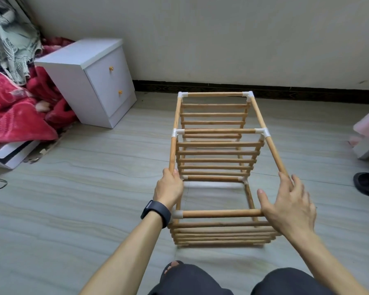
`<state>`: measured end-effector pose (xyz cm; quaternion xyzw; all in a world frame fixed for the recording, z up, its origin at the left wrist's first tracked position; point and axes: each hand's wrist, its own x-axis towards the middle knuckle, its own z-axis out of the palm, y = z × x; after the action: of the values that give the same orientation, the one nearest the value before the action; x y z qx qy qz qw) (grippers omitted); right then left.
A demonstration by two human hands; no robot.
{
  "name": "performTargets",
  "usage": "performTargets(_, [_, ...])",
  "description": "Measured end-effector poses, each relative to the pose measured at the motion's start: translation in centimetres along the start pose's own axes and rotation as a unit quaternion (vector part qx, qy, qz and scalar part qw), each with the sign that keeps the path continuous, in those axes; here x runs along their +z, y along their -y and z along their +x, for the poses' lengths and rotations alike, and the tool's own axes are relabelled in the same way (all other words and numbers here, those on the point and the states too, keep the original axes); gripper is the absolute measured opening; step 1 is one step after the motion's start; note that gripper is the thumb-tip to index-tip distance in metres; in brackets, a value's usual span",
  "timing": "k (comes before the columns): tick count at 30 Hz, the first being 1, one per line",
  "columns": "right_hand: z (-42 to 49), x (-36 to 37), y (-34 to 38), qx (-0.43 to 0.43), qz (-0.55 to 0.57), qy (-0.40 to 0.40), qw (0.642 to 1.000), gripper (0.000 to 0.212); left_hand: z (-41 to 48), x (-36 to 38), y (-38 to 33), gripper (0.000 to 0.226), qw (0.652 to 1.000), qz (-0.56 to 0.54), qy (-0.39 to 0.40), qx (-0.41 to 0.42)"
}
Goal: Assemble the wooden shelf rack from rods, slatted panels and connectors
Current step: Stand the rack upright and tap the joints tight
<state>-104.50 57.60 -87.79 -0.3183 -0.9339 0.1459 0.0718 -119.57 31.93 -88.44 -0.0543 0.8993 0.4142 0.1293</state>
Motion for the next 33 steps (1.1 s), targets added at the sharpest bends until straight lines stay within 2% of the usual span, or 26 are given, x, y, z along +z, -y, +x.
performTargets(5, [1.3, 0.7, 0.0, 0.045, 0.024, 0.000, 0.999, 0.075, 1.6, -0.3, -0.4, 0.035, 1.000, 0.003, -0.016, 0.013])
performTargets(9, [3.6, 0.7, -0.4, 0.115, 0.043, 0.041, 0.992, 0.058, 2.5, -0.3, -0.7, 0.031, 1.000, 0.022, -0.016, 0.011])
performTargets(14, [4.6, 1.0, -0.8, 0.125, 0.078, 0.039, 0.988, 0.044, 3.2, -0.1, -0.9, 0.033, 1.000, 0.014, 0.006, 0.006])
performTargets(18, [5.3, 1.1, -1.1, 0.142, 0.099, 0.012, 0.985, 0.048, 3.1, -1.3, -1.1, 0.043, 0.981, -0.176, 0.075, -0.040])
performTargets(21, [6.3, 1.1, -1.1, 0.143, 0.086, 0.003, 0.986, 0.053, 1.6, -1.9, 0.2, 0.046, 0.971, -0.227, 0.072, -0.005])
performTargets(25, [8.2, 1.1, -0.6, 0.149, 0.082, -0.004, 0.985, 0.052, -1.3, -0.4, 2.0, 0.063, 0.969, -0.221, 0.051, 0.101])
performTargets(27, [8.9, 1.2, -0.8, 0.140, 0.091, -0.007, 0.986, 0.052, -1.7, 0.6, 2.2, 0.063, 0.973, -0.177, 0.016, 0.150])
performTargets(29, [9.3, 1.4, -1.2, 0.124, 0.095, -0.016, 0.988, 0.051, -1.3, 1.2, 1.7, 0.045, 0.974, -0.117, -0.081, 0.176])
performTargets(31, [9.5, 1.6, -1.5, 0.113, 0.097, -0.021, 0.989, 0.050, -0.9, 1.8, 1.1, 0.036, 0.964, -0.098, -0.175, 0.173])
performTargets(33, [9.7, 1.6, -1.7, 0.113, 0.104, -0.022, 0.988, 0.048, -0.5, 2.5, 0.7, 0.037, 0.957, -0.113, -0.218, 0.152])
